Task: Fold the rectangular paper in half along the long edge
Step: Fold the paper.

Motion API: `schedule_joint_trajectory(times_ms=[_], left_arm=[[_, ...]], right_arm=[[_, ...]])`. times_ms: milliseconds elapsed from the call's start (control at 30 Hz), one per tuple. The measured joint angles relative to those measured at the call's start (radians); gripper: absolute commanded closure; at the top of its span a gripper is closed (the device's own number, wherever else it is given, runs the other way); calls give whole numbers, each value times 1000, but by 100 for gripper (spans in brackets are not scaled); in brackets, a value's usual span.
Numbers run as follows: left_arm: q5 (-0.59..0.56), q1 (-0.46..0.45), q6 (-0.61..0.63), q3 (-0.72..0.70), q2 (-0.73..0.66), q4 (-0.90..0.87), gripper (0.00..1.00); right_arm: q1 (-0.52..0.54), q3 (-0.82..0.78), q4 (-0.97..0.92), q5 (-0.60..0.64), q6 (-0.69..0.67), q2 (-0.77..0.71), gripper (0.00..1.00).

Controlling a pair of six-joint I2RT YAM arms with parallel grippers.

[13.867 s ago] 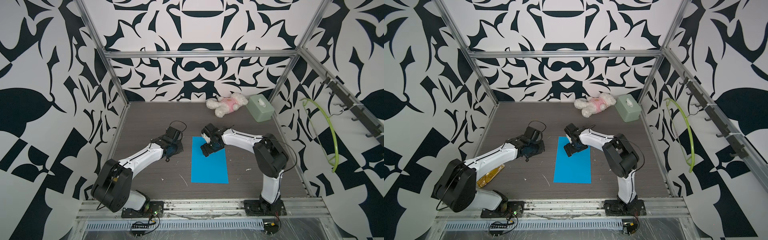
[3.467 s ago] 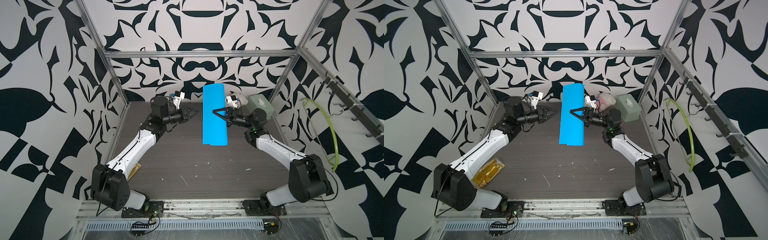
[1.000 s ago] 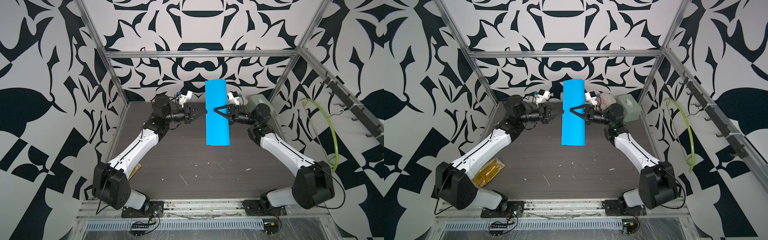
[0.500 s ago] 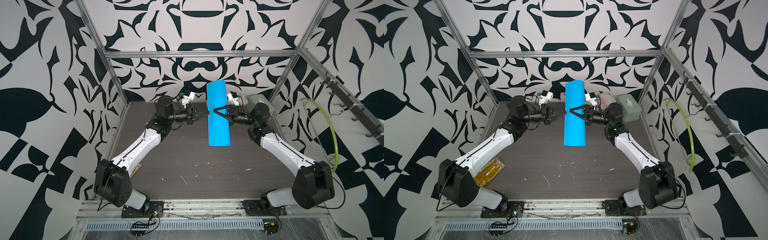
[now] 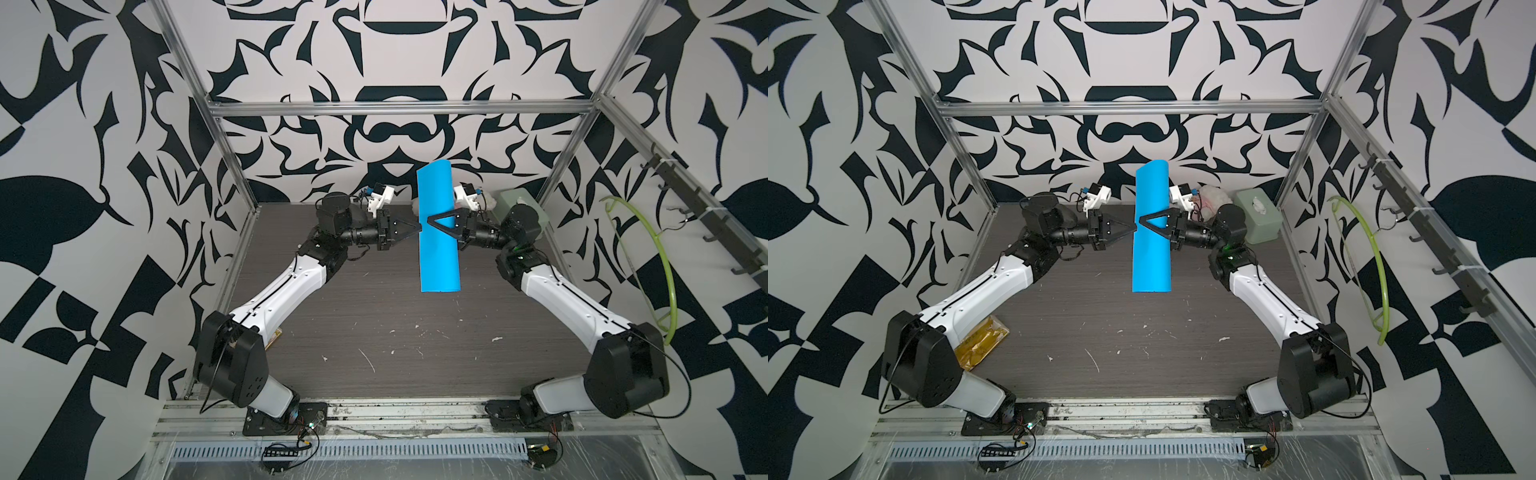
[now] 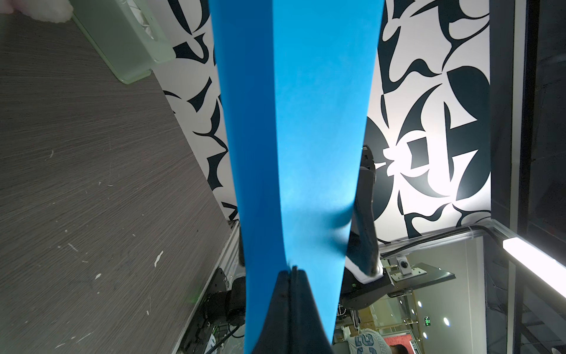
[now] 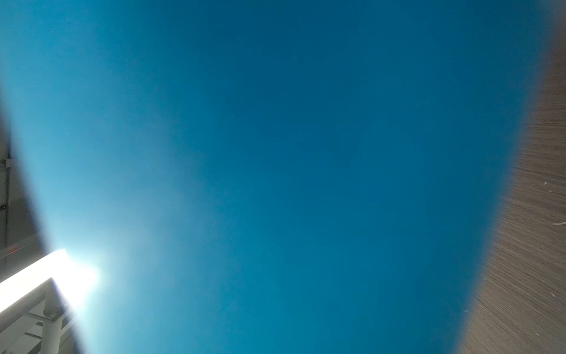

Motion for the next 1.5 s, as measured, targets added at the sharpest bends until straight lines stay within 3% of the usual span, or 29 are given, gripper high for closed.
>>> schedule_joint_trajectory(times_ms=[233,367,500,767,1200,1500], left_arm=[[-2,-3,2,16,3,0,100],[-4,-8,13,32,3,-11,100],[-9,-8,51,57,-1,-59,87],[-34,-7,136,87,-53,-174,71],[-53,25,177,111,-98,-220,69],[-54,68,177,111,-128,-221,68]], right_arm=[[0,5,-102,0,-72,-10,45],[-2,6,-106,0,-77,-27,47],[-4,6,-69,-4,-55,-47,47],[-13,7,179,-15,123,-34,48],[-19,7,471,-12,353,47,51],[-20,7,569,1,436,66,52]])
